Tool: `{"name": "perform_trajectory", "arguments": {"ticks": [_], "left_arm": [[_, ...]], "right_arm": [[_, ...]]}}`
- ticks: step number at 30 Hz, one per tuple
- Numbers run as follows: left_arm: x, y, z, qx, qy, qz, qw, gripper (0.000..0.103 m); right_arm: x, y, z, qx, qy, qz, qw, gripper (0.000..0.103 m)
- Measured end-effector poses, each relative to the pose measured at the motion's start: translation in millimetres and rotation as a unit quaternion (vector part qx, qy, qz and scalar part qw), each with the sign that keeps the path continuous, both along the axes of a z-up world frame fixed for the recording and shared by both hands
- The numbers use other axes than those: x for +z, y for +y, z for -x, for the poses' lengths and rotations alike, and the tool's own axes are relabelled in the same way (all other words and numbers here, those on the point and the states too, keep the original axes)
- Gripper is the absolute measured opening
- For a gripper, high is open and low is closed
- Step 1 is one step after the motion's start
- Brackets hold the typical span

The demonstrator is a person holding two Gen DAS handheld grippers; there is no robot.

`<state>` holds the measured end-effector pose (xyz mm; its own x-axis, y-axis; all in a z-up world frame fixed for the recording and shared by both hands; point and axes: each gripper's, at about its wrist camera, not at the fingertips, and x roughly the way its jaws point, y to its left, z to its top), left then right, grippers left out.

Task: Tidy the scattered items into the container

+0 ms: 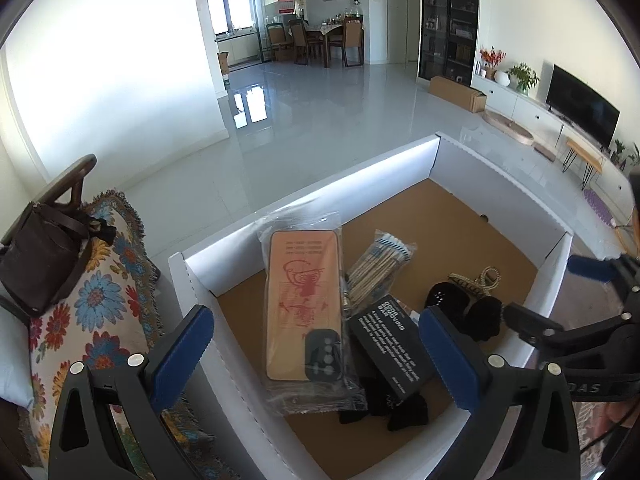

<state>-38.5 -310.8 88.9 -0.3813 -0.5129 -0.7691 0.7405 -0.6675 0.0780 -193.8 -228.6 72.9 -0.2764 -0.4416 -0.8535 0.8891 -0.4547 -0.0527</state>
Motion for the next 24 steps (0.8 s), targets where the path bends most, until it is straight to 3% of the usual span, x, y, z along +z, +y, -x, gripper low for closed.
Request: {"name": "perform_trajectory", "arguments": {"ticks": [9, 18, 24], "left_arm": [[6.3, -16.4, -7.9, 0.015, -0.004, 0.007, 0.9999, 0.103], [6.7, -16.2, -6.9, 0.012, 0.000, 0.005, 0.9999, 0.103], [9.8, -10.3, -11.9, 0.022, 0.026, 0.016, 0.9993, 0.103]], "right_arm": [[26.0, -12.1, -7.6, 0.027, 0.031, -0.010, 0.999, 0.103], [21.4, -12.3, -5.1, 0.022, 0.024, -0.002, 0.999, 0.103], [22.4, -12.7, -3.2, 0.023, 0.027, -0.001, 0.999, 0.103]]}}
